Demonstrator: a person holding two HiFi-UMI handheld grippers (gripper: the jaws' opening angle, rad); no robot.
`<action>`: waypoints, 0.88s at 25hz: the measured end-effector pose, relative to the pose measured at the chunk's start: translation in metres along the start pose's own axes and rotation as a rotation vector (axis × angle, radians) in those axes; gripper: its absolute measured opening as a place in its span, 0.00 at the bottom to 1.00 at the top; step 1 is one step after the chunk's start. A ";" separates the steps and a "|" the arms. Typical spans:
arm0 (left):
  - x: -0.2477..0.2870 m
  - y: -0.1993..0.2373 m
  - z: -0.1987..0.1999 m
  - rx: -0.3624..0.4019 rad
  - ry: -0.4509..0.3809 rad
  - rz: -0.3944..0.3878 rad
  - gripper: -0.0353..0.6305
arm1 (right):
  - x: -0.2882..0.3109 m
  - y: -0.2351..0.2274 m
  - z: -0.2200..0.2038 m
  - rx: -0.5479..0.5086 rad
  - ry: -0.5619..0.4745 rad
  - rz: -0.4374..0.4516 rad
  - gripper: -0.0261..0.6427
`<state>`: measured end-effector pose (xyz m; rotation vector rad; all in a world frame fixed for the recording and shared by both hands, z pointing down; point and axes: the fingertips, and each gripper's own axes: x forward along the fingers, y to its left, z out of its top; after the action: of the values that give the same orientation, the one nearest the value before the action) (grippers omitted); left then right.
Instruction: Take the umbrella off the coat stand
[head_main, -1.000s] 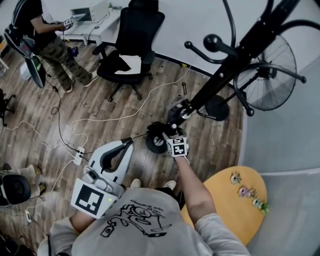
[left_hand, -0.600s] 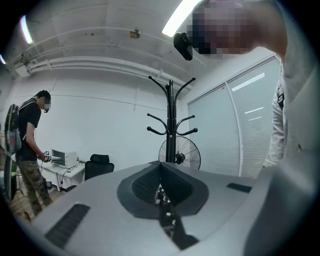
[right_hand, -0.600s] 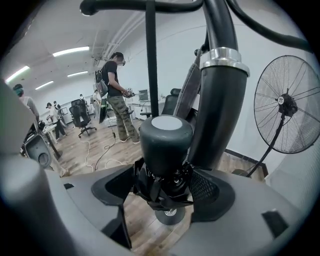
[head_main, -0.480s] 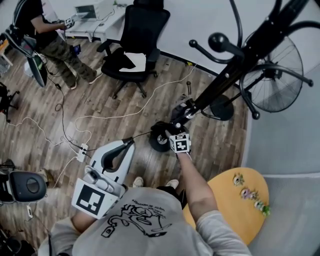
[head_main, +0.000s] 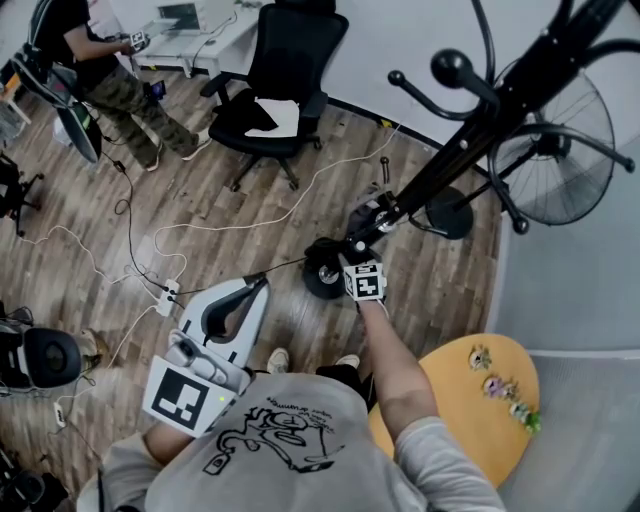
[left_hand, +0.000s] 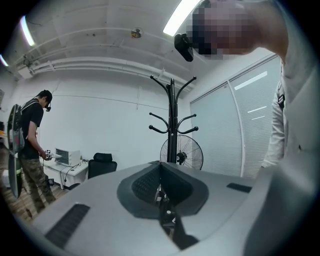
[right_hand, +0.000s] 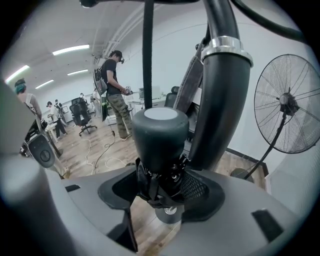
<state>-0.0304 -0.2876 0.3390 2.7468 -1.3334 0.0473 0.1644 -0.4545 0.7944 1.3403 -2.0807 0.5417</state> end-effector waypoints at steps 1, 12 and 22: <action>0.000 -0.001 0.000 0.000 -0.002 0.002 0.06 | 0.000 0.000 0.000 0.002 -0.006 0.004 0.41; -0.004 -0.012 0.003 0.002 -0.014 0.000 0.06 | -0.013 -0.001 0.007 0.008 -0.010 0.003 0.37; -0.011 -0.017 0.008 0.011 -0.034 -0.004 0.06 | -0.025 -0.003 0.022 -0.008 -0.017 -0.010 0.36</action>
<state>-0.0240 -0.2691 0.3291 2.7716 -1.3391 0.0074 0.1689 -0.4530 0.7615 1.3552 -2.0866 0.5190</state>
